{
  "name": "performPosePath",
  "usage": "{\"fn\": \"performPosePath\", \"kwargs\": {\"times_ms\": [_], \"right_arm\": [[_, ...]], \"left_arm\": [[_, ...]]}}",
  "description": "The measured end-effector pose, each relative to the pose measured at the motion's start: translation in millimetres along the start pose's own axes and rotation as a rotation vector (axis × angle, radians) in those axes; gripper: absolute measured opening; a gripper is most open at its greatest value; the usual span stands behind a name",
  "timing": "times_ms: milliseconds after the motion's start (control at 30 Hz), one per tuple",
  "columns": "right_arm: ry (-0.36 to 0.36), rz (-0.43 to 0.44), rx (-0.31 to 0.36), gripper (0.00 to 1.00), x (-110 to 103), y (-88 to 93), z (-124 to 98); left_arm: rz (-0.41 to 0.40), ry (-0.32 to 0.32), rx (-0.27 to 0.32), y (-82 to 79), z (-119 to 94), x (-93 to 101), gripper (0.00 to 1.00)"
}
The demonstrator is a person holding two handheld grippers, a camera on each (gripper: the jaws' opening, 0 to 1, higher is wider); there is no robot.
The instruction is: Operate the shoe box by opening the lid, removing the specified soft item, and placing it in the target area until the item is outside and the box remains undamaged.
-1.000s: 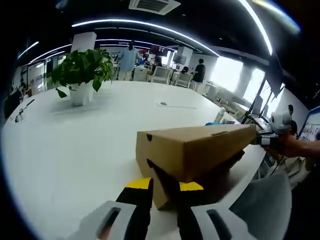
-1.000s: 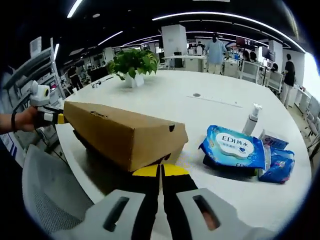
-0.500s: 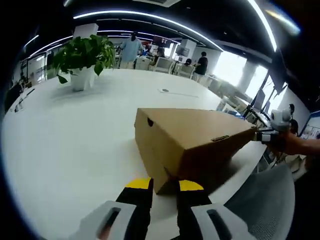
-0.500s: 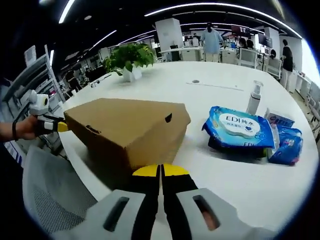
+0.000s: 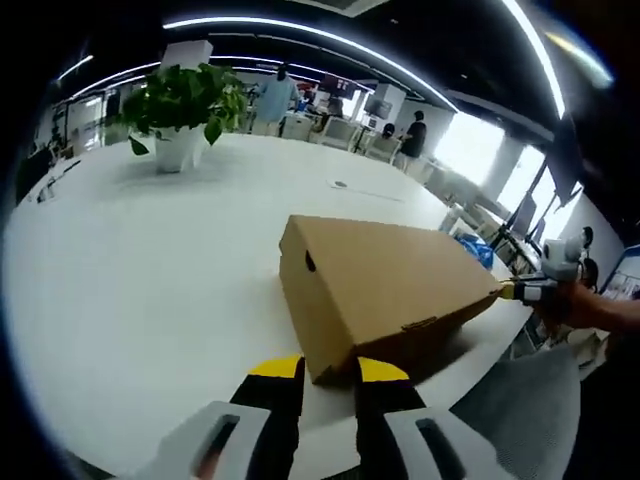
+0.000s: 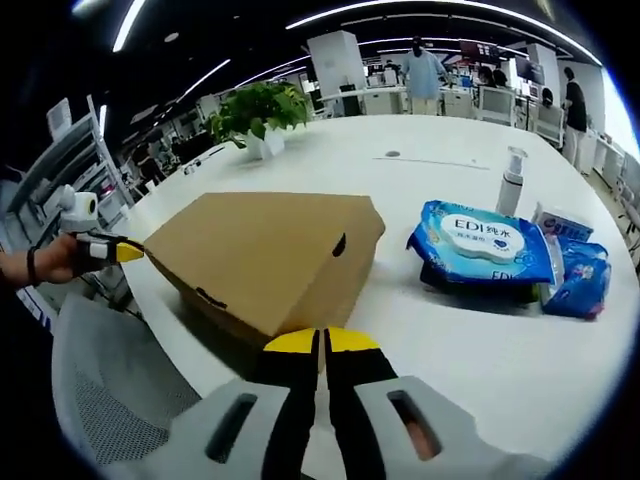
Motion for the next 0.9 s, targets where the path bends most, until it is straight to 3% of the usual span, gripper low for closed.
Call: {"fn": "performPosePath", "kwargs": {"times_ms": [33,100,267,433,567,767,833,900], "right_arm": [[-0.007,0.012,0.007,0.07,0,-2.1,-2],[-0.017,0.036,0.027,0.13,2,-7.8,-7],[-0.046,0.124,0.073,0.21,2,-17.5,-9],[-0.080,0.212,0.086,0.26,-6,-18.4,-5],[-0.098,0.227,0.063,0.28,-13,-11.2,1],[-0.129,0.262,0.005,0.22,-21,3.9,11],[-0.111,0.302,0.026,0.22,-19,0.8,13],[-0.110,0.288,0.026,0.22,-19,-0.9,13]], "left_arm": [[-0.035,-0.002,0.053,-8.3,-4,0.6,0.20],[-0.070,0.008,0.099,-17.7,-8,4.0,0.21],[-0.022,0.025,0.050,-20.4,2,10.7,0.31],[-0.030,0.033,0.028,-17.4,14,12.4,0.30],[-0.036,0.048,-0.011,-10.0,22,12.4,0.29],[-0.103,0.083,-0.050,-1.9,31,9.1,0.27],[-0.131,0.097,-0.042,-3.5,33,9.5,0.26],[-0.121,0.094,-0.050,-4.9,36,11.3,0.25]]}}
Point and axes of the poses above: the point that each gripper's makers call its tool centre point, and the gripper's own axes: z roughly forward along the fingers, x roughly to its right, y roughly out of its underside, the point moved 4 cm from there along -z, roughly backward along the fingers, and after that the axes turned 10 degrees about y, right-handed, at the moved point
